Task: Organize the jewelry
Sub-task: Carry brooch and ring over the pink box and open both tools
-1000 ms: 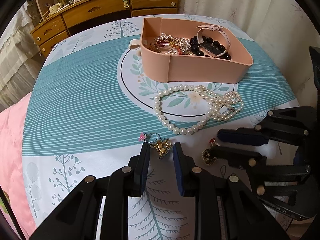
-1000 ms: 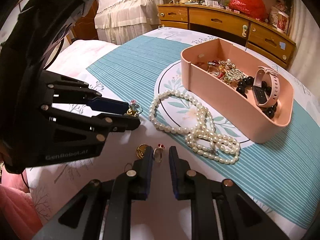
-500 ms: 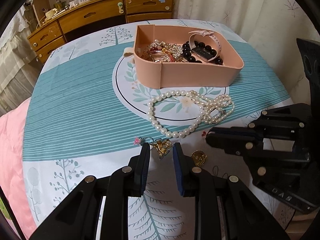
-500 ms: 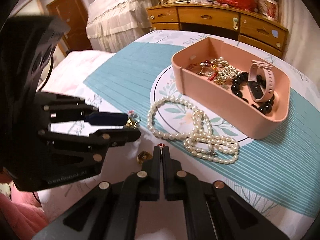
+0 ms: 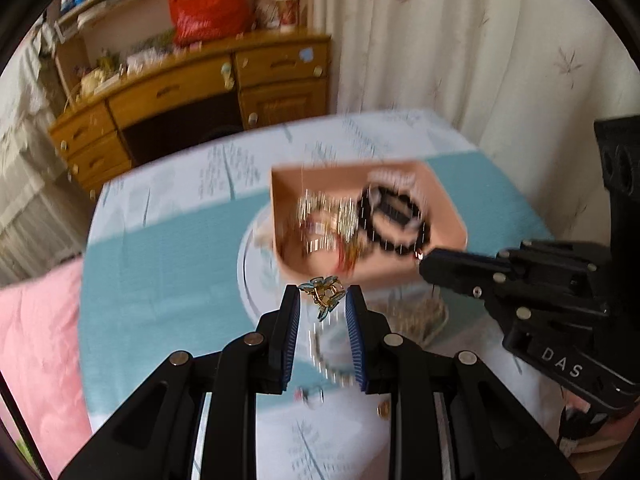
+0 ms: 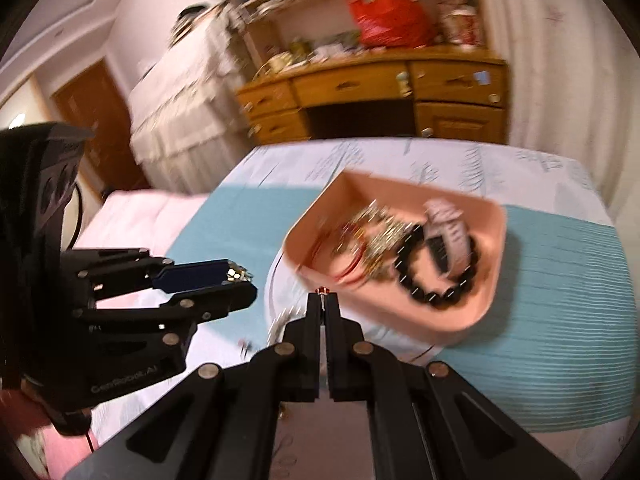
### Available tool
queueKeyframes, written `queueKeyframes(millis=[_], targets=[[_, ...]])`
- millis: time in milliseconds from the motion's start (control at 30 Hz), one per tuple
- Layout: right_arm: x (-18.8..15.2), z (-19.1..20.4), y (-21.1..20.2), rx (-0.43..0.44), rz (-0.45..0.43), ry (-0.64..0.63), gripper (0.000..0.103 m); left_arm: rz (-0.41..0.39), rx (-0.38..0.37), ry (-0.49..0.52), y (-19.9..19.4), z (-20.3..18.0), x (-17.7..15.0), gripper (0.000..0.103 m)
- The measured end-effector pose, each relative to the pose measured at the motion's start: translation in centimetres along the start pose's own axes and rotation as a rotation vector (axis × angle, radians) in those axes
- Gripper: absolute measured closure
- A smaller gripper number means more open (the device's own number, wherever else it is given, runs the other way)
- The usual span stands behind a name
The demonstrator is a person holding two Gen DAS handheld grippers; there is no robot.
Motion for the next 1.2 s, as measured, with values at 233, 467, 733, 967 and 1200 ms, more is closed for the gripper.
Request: queueKeyframes(millis=[233, 467, 733, 967, 1200], targets=[[1.1, -2.5, -0.7, -0.073, -0.047, 0.08, 0.101, -0.085, -0.02, 0.066, 0.4, -2.0, 3.6, 0.081], [1.6, -4.0, -1.2, -0.123, -0.078, 0.108, 0.1, -0.048, -0.08, 0.037, 1.5, -2.8, 4.2, 0.068], [0.5, -4.8, -1.2, -0.124, -0.046, 0.191, 0.093, -0.024, -0.043, 0.007, 1.5, -1.1, 3.8, 0.031], [-1.3, -4.6, -1.0, -0.116, -0.003, 0.257, 0.073, 0.018, -0.019, 0.002, 1.9, 0.7, 2.4, 0.031], [-4.8, -3.0, 0.1, -0.072, 0.093, 0.346, 0.051, 0.12, -0.016, -0.007, 2.2, 2.5, -1.9, 0.031]])
Point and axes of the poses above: each gripper's, at about its wrist camera, not at the fingertips, and y roughly the way its jaws point, z to its left, x to its top, the point moved 9 cm from there along y, roughly the way its jaws point, and after that the axes turned 13 degrees about -y, right-handed, at the moved point
